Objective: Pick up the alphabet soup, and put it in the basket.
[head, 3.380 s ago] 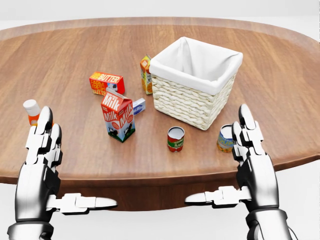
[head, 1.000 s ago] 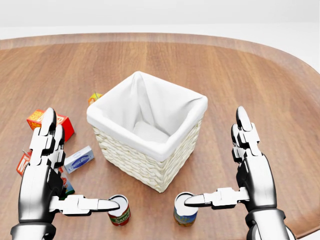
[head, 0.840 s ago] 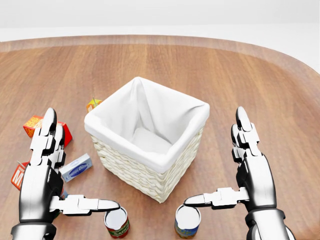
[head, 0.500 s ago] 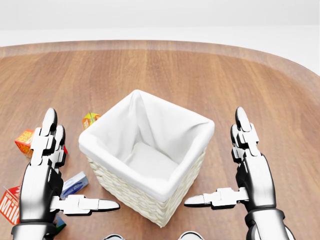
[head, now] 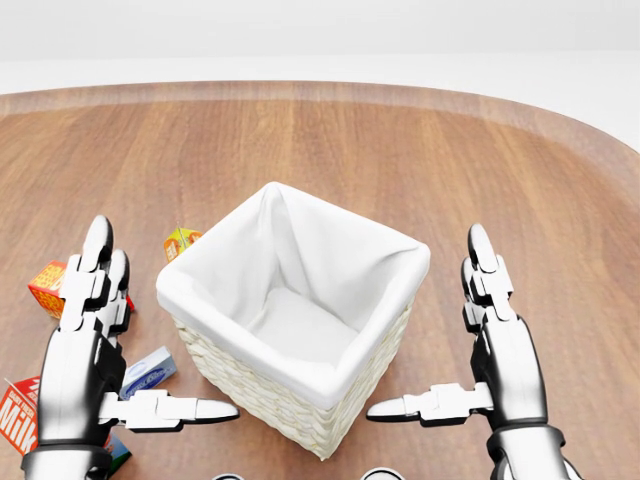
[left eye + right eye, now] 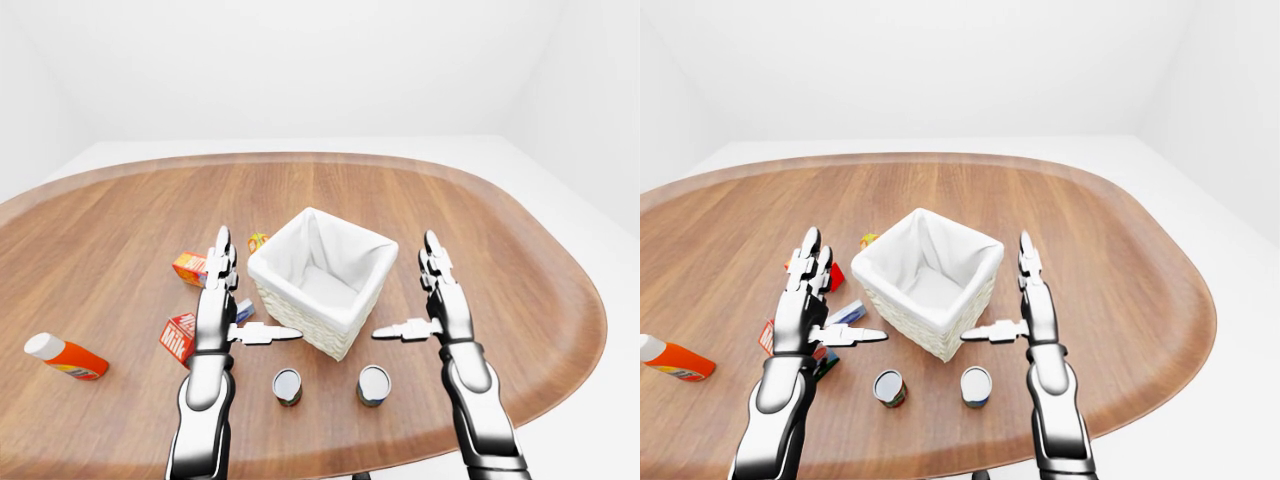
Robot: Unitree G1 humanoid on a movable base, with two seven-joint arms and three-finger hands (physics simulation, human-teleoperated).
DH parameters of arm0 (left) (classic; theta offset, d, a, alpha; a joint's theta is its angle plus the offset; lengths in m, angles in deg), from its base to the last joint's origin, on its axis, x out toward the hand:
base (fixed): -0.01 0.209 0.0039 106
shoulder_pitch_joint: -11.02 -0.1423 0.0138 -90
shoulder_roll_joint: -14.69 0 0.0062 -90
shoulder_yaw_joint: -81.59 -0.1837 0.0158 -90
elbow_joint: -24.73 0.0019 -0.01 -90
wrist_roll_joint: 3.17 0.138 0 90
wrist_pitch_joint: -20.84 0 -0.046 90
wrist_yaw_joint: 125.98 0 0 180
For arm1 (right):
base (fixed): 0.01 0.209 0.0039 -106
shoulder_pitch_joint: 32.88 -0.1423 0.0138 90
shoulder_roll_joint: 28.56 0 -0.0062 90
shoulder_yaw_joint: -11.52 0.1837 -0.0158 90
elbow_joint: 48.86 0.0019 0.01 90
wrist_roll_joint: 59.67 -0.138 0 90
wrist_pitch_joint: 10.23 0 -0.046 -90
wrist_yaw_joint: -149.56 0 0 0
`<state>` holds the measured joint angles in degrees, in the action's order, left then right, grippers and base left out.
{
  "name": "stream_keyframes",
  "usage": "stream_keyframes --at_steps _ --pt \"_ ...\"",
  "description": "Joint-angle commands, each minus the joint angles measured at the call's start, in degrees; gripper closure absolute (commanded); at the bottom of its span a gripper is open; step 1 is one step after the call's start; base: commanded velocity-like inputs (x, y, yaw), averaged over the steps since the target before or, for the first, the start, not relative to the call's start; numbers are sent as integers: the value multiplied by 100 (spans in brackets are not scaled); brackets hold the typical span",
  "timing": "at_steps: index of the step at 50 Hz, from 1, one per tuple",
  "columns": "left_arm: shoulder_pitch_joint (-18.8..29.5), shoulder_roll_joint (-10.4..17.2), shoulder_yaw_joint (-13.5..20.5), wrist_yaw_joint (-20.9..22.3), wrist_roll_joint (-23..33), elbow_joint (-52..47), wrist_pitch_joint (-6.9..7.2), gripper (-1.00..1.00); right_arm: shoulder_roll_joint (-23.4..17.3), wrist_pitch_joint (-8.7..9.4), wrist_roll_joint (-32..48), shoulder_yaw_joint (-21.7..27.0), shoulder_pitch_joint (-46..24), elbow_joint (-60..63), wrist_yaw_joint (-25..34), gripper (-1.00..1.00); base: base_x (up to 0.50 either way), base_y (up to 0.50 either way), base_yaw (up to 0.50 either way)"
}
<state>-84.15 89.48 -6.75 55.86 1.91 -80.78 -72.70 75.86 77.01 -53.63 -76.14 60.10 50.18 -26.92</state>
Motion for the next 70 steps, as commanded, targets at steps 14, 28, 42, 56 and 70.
stream_keyframes --at_steps 14,28,42,56,70 --pt "17 10 31 6 -12 74 -64 -100 31 -224 96 7 812 21 43 -100 0 0 0" --pt "-18 2 12 -2 9 22 -41 -100 65 -224 141 32 1228 -8 248 -100 0 0 0" --pt "-49 -6 -8 -10 31 -40 -8 -100 75 -224 246 -32 1621 -72 379 -100 0 0 0" --pt "-1 3 15 -23 18 50 -47 -100 39 -224 496 -129 1740 -299 412 -100 0 0 0" --pt "-27 -1 2 -30 29 53 -61 -100 -21 -224 864 -218 1661 -722 280 -100 0 0 0"
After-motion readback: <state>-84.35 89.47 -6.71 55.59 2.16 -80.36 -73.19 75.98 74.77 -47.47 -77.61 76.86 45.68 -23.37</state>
